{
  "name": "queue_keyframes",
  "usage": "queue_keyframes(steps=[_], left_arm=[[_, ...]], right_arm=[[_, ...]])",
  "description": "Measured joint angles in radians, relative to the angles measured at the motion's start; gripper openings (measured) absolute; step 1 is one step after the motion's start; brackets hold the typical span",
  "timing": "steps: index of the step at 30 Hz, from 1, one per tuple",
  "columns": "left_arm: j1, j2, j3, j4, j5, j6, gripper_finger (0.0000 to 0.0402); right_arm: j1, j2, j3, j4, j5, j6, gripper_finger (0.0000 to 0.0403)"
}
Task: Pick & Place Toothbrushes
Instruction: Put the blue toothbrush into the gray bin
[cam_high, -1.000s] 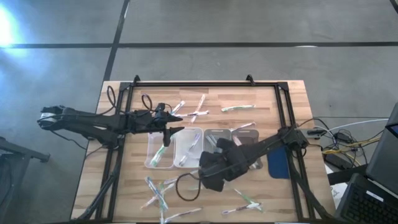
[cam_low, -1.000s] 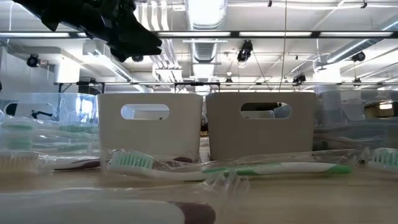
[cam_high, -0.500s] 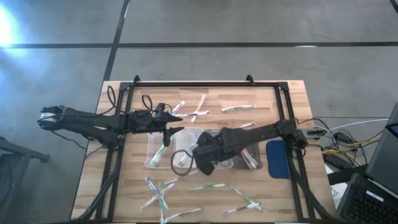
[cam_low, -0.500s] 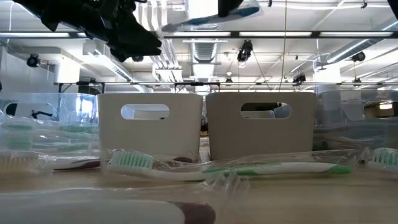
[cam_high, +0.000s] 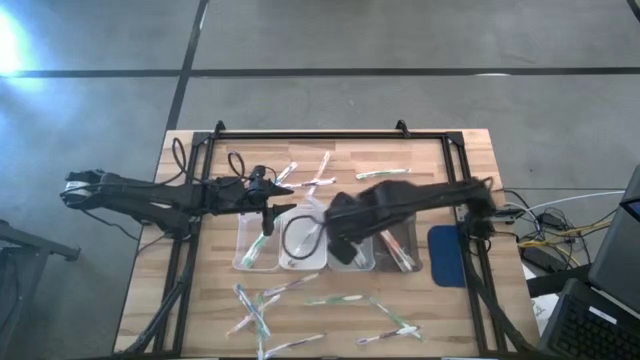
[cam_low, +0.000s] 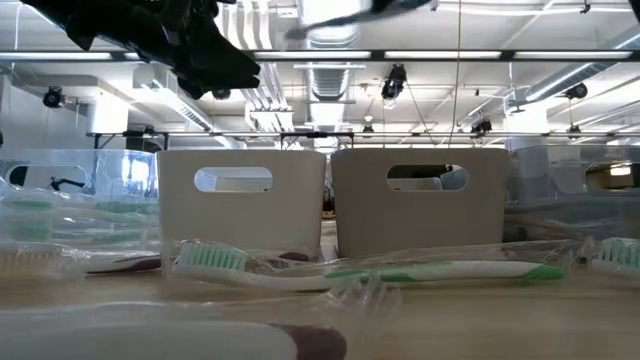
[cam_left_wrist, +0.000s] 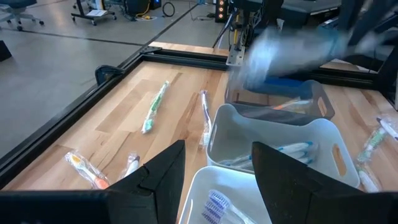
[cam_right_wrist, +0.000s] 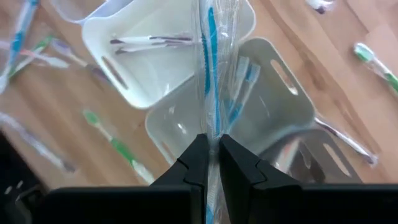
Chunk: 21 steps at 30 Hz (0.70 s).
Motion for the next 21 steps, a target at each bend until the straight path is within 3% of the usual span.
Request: queue_keyframes(steps=[5,12,15,21], left_arm=[[0.0,0.0,0.0,0.002,0.0,0.0,0.0191],[0.0,0.0,0.0,0.006,0.0,0.0,0.0191],[0.0,0.0,0.0,0.006,0.0,0.0,0.0191],[0.0,0.0,0.0,0.006,0.0,0.0,0.0191]], right_arm=[[0.007,-0.19,-0.124,0.001,0.019,0.044,0.0022],[0.034,-0.45,-0.338,0.007,0.16,0.216,0.0022],[0.037,-0.529,-0.444,0.031,0.225,0.312,0.0022],[0.039,-0.599,-0.661,0.204,0.224,0.337,0.0022]])
